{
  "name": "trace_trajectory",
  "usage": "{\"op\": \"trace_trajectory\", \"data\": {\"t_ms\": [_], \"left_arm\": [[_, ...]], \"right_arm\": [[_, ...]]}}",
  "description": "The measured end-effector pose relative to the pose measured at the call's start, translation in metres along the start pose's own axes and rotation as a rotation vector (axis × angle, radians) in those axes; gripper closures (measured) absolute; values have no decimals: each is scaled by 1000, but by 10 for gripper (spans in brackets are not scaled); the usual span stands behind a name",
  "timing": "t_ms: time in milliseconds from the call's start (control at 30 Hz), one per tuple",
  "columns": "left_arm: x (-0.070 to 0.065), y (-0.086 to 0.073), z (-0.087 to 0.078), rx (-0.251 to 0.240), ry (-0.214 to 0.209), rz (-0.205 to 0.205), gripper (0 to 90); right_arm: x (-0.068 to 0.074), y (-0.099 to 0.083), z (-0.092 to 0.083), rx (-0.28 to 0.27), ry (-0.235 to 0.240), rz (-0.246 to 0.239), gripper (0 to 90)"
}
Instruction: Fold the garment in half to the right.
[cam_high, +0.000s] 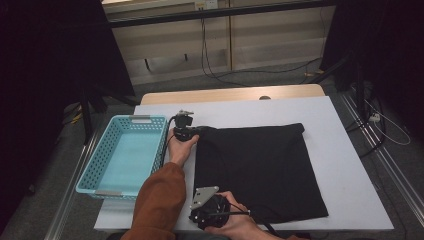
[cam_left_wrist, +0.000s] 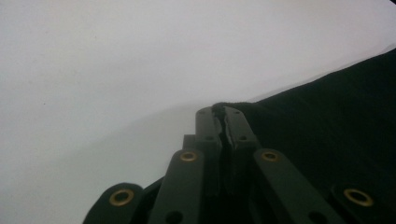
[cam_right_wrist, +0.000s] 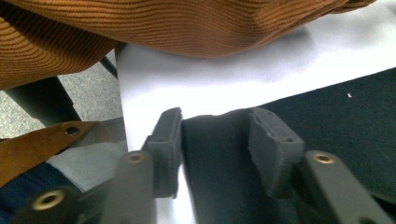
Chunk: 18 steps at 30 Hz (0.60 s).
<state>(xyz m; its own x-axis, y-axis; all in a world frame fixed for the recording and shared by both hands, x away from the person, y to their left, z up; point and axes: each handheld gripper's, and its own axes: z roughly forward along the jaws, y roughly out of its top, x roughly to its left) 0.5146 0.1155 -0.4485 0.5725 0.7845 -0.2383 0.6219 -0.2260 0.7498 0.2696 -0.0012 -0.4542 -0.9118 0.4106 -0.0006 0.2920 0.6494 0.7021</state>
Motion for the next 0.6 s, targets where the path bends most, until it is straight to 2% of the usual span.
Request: {"op": "trace_trajectory", "data": {"t_ms": [100,233,300,467,600], "left_arm": [[-1,1,0,-8,1,0,861],[-2,1,0,-13,-4,-10,861],[-3,2,0,-11,-4,-6,861],[-4,2,-1,-21,-17,-15,861],[-8,4,-2,-48,-26,-31,861]], "right_arm": [[0,0,-1,3,2,2,670],[-4,1,-3,8,-5,20,852],[-8,0,-4,7,13,55,866],[-7,-2,-11,-24,26,57,880],[-7,-1,-21,-58,24,64,880]]}}
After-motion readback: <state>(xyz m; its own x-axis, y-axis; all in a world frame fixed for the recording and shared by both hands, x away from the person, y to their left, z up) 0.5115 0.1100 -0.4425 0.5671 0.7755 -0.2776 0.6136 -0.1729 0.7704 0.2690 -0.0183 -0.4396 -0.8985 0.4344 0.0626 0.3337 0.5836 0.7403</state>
